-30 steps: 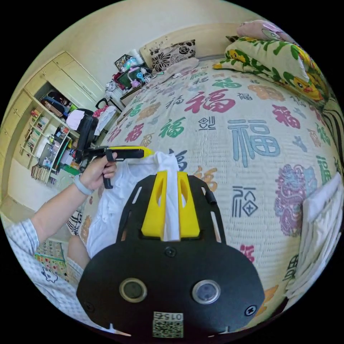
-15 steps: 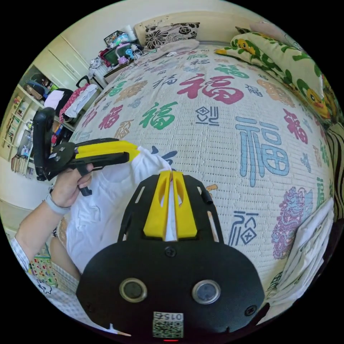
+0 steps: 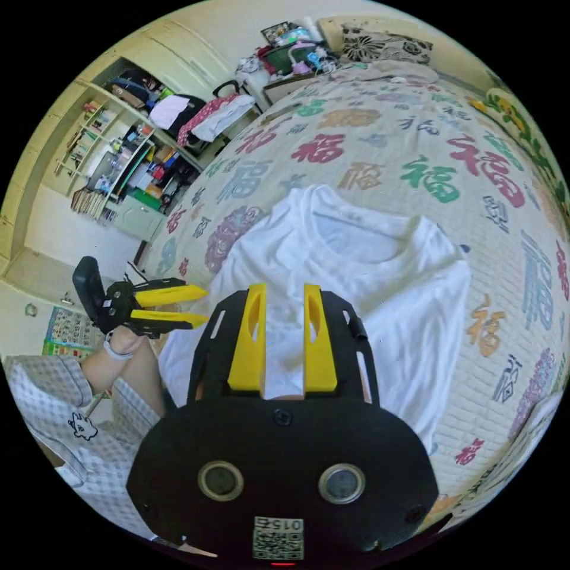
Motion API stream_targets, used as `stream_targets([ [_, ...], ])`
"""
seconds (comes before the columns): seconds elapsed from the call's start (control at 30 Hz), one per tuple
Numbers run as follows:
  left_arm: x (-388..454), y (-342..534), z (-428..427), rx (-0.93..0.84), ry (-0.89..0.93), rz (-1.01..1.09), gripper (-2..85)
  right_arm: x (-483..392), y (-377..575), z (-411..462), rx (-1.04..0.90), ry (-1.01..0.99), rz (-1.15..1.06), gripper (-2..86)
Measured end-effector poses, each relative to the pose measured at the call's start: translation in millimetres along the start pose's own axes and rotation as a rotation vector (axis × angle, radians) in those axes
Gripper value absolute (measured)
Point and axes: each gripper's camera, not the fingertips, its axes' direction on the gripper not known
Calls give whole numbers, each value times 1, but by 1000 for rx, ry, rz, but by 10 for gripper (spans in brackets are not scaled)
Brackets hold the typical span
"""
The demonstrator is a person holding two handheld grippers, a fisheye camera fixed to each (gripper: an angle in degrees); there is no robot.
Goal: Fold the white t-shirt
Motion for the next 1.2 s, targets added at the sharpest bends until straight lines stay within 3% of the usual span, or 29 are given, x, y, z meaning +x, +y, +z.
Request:
stream_targets([
  [0.1, 2, 16, -2, 2, -37, 7, 43, -9, -17, 35, -116, 192, 6, 19],
  [0.3, 0, 52, -38, 68, -12, 18, 0, 5, -21, 15, -32, 109, 105, -8],
  [0.47, -3, 76, -55, 99, 64, 25, 20, 18, -29, 31, -108, 78, 144, 1],
  [0.63, -3, 83, -78, 116, 91, 34, 68, 17, -56, 25, -95, 272, 142, 76],
  [0.77, -23, 93, -97, 213, 39, -97, 82, 8, -118, 16, 34, 129, 87, 97],
  [0.9, -30, 90, -88, 133, 22, -111, 66, 0, -186, 59, -82, 142, 43, 82],
  [0.97, -32, 91, -84, 91, 30, -121, 38, -1, -201, 77, -152, 111, 33, 15],
  [1.13, -35, 97, -96, 103, -4, -150, -4, 6, -217, 58, 47, 61, 145, 1],
  [1.2, -33, 96, -102, 109, -75, -134, -2, 15, -222, 65, -28, 68, 164, 8],
])
